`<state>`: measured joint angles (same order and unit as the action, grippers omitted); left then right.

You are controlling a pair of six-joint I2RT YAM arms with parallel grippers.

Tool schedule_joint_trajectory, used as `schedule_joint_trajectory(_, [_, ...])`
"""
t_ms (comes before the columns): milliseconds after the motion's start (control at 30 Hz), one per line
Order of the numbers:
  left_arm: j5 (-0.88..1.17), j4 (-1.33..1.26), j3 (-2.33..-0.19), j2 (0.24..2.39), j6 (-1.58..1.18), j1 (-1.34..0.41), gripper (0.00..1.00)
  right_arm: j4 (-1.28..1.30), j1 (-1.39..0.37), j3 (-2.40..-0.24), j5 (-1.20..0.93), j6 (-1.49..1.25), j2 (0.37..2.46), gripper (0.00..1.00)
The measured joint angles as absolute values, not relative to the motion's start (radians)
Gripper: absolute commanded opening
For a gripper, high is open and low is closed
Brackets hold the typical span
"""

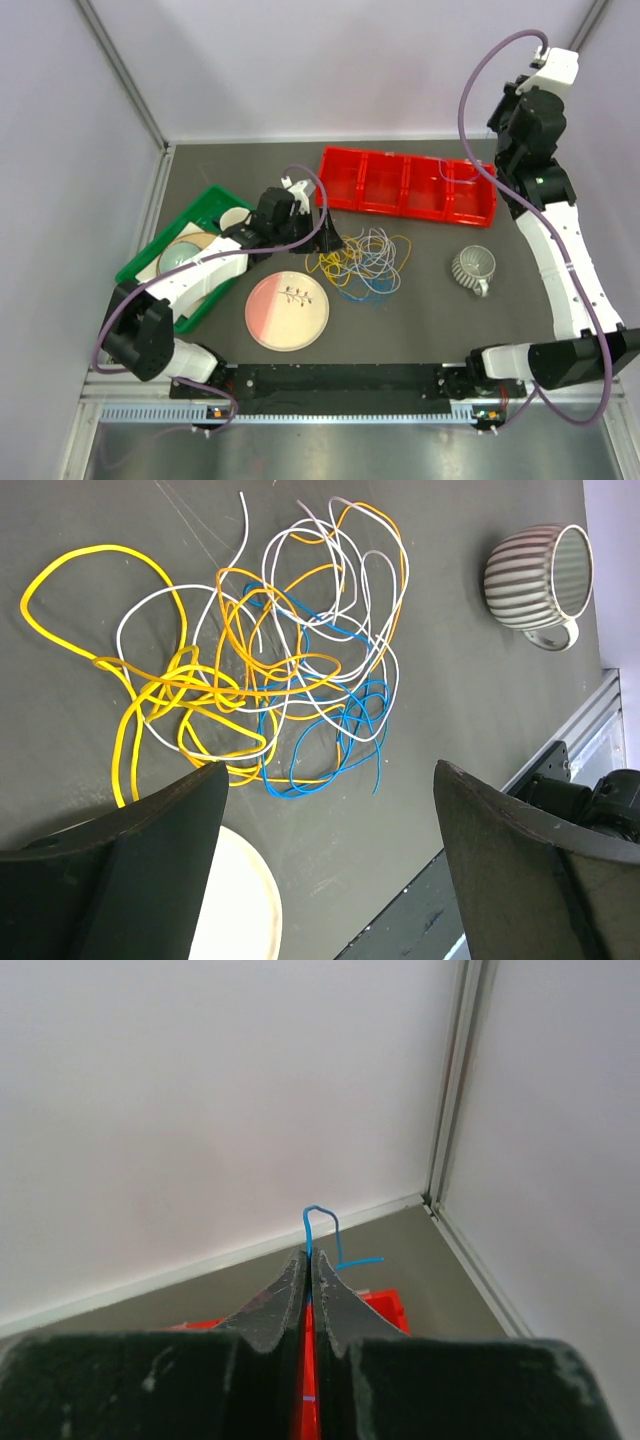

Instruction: Untangle the cables

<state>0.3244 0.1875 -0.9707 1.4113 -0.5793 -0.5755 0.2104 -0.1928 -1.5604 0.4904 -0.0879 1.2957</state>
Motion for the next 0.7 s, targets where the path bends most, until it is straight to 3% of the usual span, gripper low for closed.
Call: schedule_joint_trajectory(700, [0.317, 0.195, -0.970, 1.404, -0.600, -0.575, 0.89, 0.168, -0.069, -1.557, 0.458, -0.084, 1.385, 0.00])
